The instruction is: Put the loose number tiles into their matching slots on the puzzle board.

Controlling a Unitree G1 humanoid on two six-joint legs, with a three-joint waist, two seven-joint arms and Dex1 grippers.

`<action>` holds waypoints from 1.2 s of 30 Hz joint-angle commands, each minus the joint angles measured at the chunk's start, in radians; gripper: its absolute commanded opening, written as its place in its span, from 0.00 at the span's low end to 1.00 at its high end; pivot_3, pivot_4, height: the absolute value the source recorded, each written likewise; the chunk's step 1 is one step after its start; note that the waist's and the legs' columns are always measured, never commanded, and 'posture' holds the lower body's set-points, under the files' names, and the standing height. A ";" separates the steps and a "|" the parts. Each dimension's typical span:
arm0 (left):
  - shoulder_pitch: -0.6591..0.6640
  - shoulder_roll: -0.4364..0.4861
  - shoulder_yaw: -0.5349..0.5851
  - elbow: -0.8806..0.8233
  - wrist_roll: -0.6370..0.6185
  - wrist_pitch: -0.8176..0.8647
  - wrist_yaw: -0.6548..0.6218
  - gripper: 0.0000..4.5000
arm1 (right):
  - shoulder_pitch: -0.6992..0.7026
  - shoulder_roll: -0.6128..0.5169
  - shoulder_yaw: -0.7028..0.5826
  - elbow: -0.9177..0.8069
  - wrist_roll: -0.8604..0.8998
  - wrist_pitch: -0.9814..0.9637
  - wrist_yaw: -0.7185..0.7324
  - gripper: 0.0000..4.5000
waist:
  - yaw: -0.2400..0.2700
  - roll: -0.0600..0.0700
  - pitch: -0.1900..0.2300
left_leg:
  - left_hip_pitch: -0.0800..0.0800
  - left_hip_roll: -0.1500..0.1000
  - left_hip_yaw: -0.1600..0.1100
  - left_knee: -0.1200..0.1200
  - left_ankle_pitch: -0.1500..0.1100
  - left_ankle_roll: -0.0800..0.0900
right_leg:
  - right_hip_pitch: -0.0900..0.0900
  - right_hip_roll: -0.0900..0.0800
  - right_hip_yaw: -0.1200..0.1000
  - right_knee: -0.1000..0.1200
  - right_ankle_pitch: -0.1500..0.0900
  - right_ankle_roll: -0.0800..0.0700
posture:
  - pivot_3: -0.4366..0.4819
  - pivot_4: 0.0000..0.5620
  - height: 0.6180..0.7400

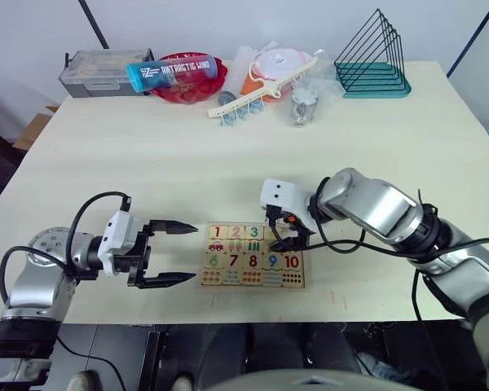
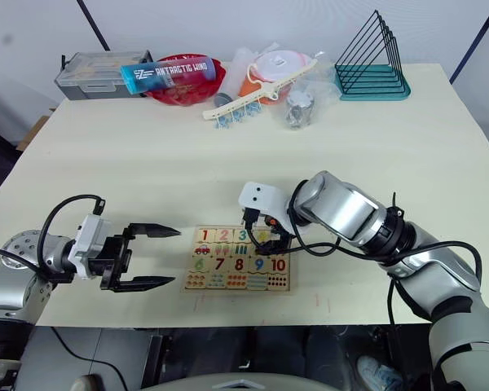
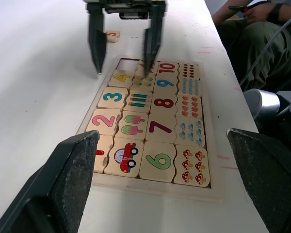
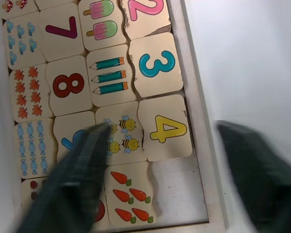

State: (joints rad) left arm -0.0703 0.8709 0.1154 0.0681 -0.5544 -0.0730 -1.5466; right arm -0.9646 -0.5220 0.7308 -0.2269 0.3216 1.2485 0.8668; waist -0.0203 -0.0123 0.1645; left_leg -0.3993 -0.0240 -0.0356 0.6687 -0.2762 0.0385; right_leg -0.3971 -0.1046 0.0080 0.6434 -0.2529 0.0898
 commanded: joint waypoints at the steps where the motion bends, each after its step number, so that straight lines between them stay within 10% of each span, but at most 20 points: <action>1: 0.002 0.000 0.026 -0.030 -0.009 -0.001 -0.005 1.00 | -0.003 -0.017 -0.019 -0.037 0.000 -0.017 0.011 0.98 | 0.000 0.000 0.000 | 0.000 0.000 0.000 0.000 0.000 0.000 | 0.000 0.000 0.000 0.000 0.000 0.000 | 0.48 0.27 1.00; 11: -0.004 -0.005 0.023 -0.029 -0.007 0.001 -0.005 1.00 | 0.105 -0.049 -0.158 -0.061 0.019 -0.143 0.012 0.98 | 0.001 0.000 0.000 | 0.000 0.000 0.000 0.000 0.000 0.000 | 0.000 0.000 0.000 0.000 0.000 0.000 | 0.48 0.27 1.00; 23: -0.011 -0.010 0.016 -0.015 0.013 0.001 0.003 1.00 | 0.369 0.018 -0.291 -0.007 -0.019 -0.604 0.028 0.02 | 0.002 -0.001 0.000 | 0.000 0.000 0.000 0.000 0.000 0.000 | 0.001 0.000 0.000 0.000 0.000 0.000 | 0.48 0.27 1.00; 36: -0.030 -0.015 0.015 0.013 0.039 -0.010 -0.003 1.00 | 0.453 0.039 -0.231 0.125 -0.161 -0.789 0.066 0.02 | 0.003 -0.001 0.000 | 0.001 0.000 0.000 0.000 0.000 -0.001 | 0.001 0.001 0.000 0.001 0.000 0.000 | 0.48 0.27 1.00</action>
State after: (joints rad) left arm -0.0946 0.8568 0.1147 0.0822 -0.5129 -0.0732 -1.5444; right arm -0.5212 -0.4781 0.4902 -0.1034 0.1856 0.4904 0.9238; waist -0.0176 -0.0130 0.1641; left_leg -0.3983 -0.0242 -0.0352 0.6688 -0.2758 0.0379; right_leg -0.3964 -0.1038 0.0083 0.6440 -0.2527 0.0897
